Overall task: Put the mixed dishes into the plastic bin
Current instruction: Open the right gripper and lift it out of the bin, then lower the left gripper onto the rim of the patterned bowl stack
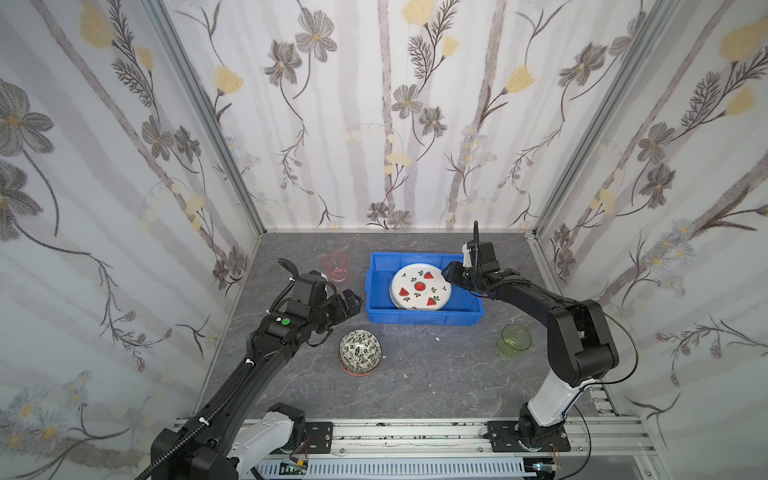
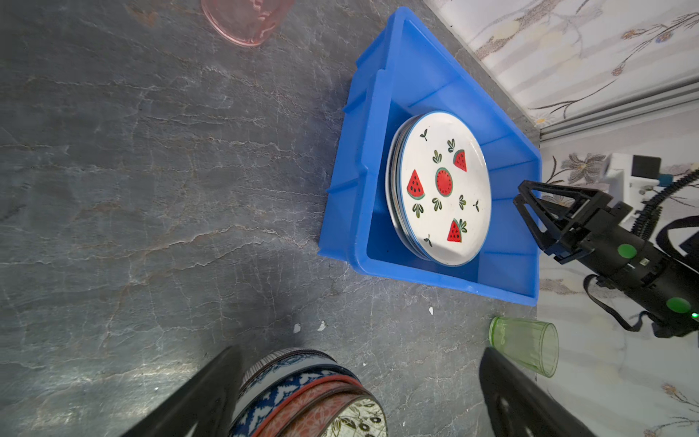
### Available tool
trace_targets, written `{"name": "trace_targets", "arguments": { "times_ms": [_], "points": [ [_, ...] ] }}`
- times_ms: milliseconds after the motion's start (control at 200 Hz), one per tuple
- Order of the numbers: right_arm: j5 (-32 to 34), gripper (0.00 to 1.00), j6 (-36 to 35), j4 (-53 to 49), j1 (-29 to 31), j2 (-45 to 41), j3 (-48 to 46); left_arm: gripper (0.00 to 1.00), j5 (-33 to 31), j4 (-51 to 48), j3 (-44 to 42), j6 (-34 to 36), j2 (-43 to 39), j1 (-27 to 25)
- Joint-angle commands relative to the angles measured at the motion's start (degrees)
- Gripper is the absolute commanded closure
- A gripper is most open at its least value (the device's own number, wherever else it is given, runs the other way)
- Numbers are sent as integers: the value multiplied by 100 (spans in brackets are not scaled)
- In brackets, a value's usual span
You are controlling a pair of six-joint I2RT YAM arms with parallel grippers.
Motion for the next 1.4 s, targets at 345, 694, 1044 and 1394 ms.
{"name": "trace_targets", "arguments": {
  "times_ms": [345, 694, 1044, 1394],
  "points": [
    [305, 16, -508, -603, 210, -1433, -325, 0, -889, -1646, -46, 204, -563, -3],
    [588, 0, -735, -752, 470, -2498, -936, 0, -1229, -2459, -81, -242, -1125, -571],
    [1149, 0, -1271, -1020, 479, -3407, -1433, 8, -1457, -2625, -85, -771, -1081, -1651],
    [546, 0, -1574, -875, 204, -3789, -2241, 19, -1741, -2801, -24, -1073, -842, -2235]
  ]
}}
